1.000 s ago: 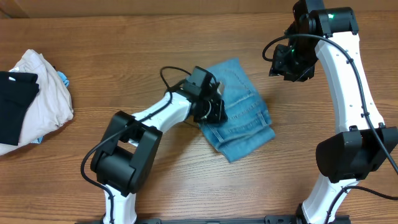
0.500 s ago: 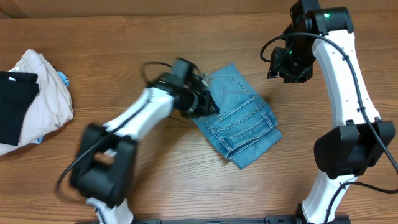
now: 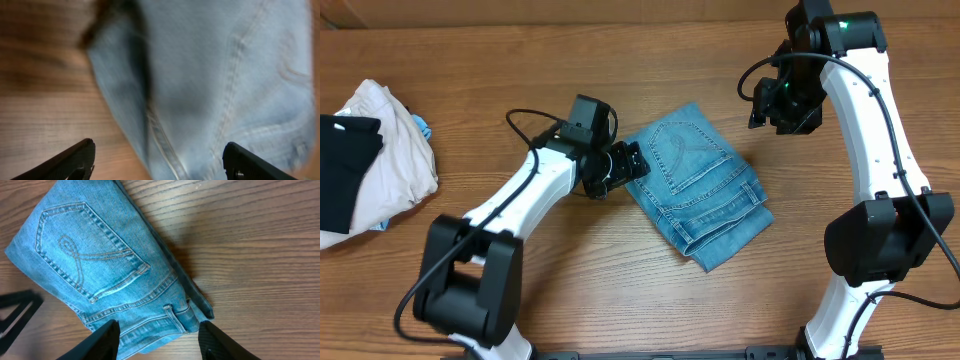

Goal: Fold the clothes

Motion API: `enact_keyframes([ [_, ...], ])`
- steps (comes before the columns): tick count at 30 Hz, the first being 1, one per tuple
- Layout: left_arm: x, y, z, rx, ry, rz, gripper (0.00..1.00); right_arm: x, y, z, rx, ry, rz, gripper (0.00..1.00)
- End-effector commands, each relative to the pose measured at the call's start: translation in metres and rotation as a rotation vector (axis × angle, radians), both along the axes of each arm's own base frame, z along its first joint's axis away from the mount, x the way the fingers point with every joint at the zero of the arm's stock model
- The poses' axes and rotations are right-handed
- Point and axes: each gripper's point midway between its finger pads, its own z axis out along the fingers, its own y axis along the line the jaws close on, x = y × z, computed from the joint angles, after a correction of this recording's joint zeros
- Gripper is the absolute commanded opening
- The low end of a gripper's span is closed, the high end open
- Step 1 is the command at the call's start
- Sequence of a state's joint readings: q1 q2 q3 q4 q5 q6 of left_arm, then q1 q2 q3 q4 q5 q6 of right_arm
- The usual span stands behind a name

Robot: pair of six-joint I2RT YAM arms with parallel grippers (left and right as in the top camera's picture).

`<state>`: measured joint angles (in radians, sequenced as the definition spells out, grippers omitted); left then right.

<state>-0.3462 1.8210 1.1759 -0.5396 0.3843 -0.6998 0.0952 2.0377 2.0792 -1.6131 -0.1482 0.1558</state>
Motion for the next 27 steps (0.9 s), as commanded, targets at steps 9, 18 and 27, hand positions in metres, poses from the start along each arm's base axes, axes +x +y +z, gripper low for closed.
enact_keyframes([
  [9,0.034,-0.013,-0.061,-0.036,-0.061,-0.016,0.77,-0.002,0.000,-0.001,-0.007,0.008,0.010,0.55],
  [18,0.053,-0.022,-0.041,-0.054,-0.252,-0.185,0.04,-0.002,0.000,-0.001,-0.007,0.009,0.010,0.54],
  [27,0.062,0.072,0.069,0.212,-0.479,-0.122,0.04,-0.003,-0.001,-0.001,-0.008,0.015,0.012,0.54],
])
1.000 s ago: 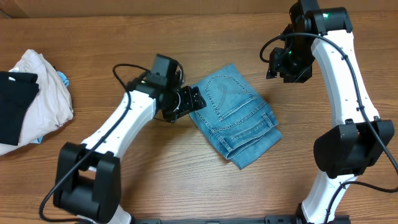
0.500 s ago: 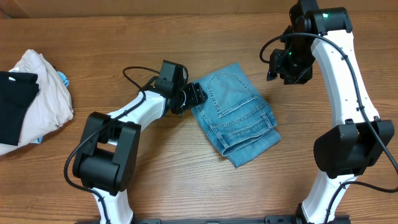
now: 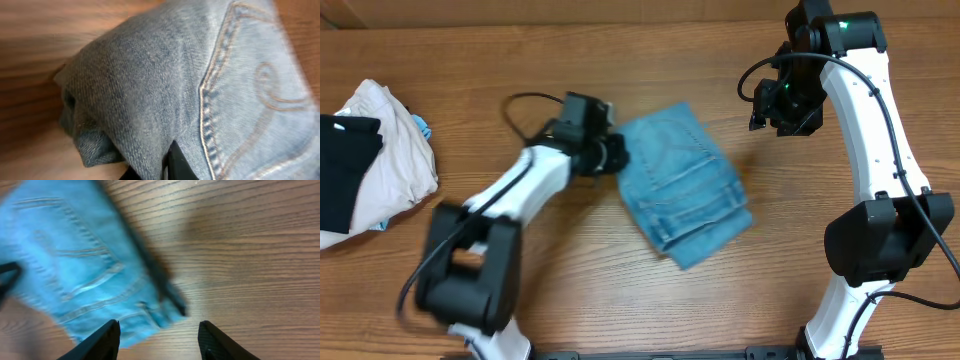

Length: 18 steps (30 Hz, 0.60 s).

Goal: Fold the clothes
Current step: 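Carry the folded jeans left with the left gripper onto the clothes stack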

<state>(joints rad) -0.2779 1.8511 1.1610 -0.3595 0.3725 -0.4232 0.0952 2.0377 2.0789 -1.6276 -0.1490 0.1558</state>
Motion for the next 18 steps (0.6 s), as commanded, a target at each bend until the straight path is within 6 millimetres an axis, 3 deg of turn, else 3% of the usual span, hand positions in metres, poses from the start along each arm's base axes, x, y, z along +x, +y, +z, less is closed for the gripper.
enact_keyframes([
  [1,0.017,0.068,0.079,0.177,-0.250,0.065,0.04,0.000,0.000,-0.001,-0.008,0.000,0.014,0.54],
  [4,0.008,0.118,0.108,0.292,-0.296,0.146,0.04,0.000,0.000,-0.001,-0.007,0.001,0.014,0.54],
  [11,-0.017,0.224,0.150,0.532,-0.347,0.321,0.04,-0.001,0.000,-0.001,-0.008,0.003,0.014,0.54],
  [14,-0.024,0.252,0.161,0.612,-0.359,0.378,0.04,-0.002,0.000,-0.001,-0.008,0.006,0.019,0.54],
  [18,-0.026,0.274,0.180,0.697,-0.389,0.411,0.04,-0.003,-0.001,-0.001,-0.009,0.011,0.025,0.53],
])
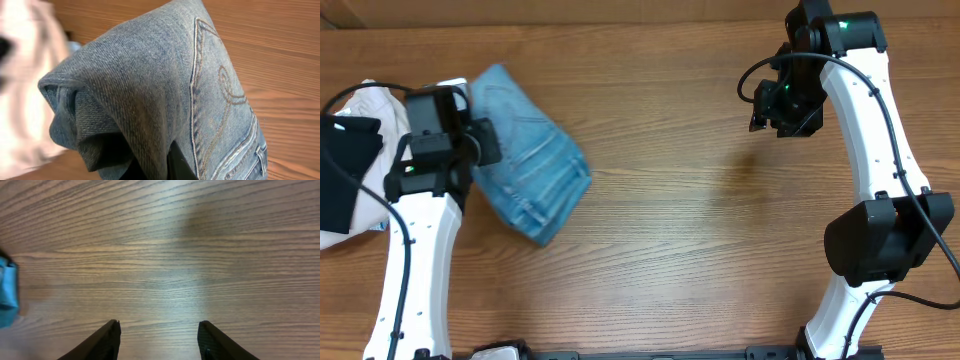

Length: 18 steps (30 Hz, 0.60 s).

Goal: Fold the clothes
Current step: 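Carry the folded jeans left with the left gripper onto the clothes stack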

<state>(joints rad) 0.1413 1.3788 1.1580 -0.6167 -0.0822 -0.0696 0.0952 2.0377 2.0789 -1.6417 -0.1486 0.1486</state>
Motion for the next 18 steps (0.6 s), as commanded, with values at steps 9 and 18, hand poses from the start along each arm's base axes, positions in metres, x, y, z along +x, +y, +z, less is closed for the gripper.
enact_keyframes([
  [9,-0.009,0.082,0.086,0.214,-0.155,0.188,0.04,-0.001,0.000,-0.001,-0.007,0.003,0.018,0.53],
  [18,-0.009,0.121,0.157,0.222,-0.311,0.202,0.04,-0.002,0.000,-0.001,-0.008,0.009,0.018,0.54],
])
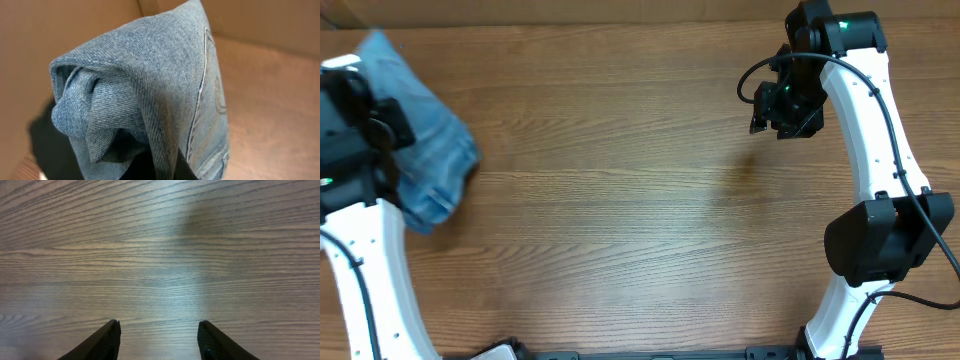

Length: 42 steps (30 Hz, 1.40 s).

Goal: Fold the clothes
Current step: 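Carry the folded jeans left with the left gripper onto the clothes stack, then release the jeans and pull the left gripper back from the stack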

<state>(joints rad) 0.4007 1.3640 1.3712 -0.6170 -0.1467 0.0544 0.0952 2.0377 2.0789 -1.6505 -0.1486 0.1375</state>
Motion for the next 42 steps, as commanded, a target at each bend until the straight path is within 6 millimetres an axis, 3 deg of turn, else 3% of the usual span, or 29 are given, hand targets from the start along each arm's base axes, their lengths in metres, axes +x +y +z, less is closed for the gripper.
enact_keyframes([
  [1,0.002,0.013,0.063,0.058,-0.143,-0.016,0.04,0.000,0.000,-0.001,-0.006,0.002,0.007,0.54],
  [6,-0.009,0.049,0.065,0.064,-0.142,0.071,0.04,0.000,0.000,-0.001,-0.007,0.002,0.007,0.53],
  [18,-0.003,0.125,0.000,-0.018,-0.069,0.215,0.04,-0.001,0.000,-0.001,-0.006,0.005,0.006,0.53],
  [27,-0.021,0.171,-0.016,-0.025,-0.077,0.310,0.04,-0.001,0.000,-0.001,-0.006,0.009,-0.012,0.53],
  [28,-0.022,0.174,-0.017,-0.029,-0.081,0.312,0.09,-0.001,0.000,-0.001,-0.006,0.009,-0.012,0.53],
  [29,-0.025,0.178,-0.019,-0.037,-0.081,0.315,0.30,-0.001,0.000,-0.001,-0.006,0.009,-0.012,0.53],
  [31,-0.031,0.185,-0.023,-0.062,-0.092,0.346,1.00,-0.001,0.000,-0.001,-0.006,0.008,-0.012,0.53],
  [38,-0.050,0.191,-0.023,-0.161,-0.121,0.429,1.00,0.002,0.000,-0.001,-0.005,-0.001,-0.012,0.53],
  [42,-0.034,0.174,-0.003,-0.196,-0.156,0.339,1.00,0.004,0.000,-0.001,-0.004,-0.012,-0.013,0.53],
])
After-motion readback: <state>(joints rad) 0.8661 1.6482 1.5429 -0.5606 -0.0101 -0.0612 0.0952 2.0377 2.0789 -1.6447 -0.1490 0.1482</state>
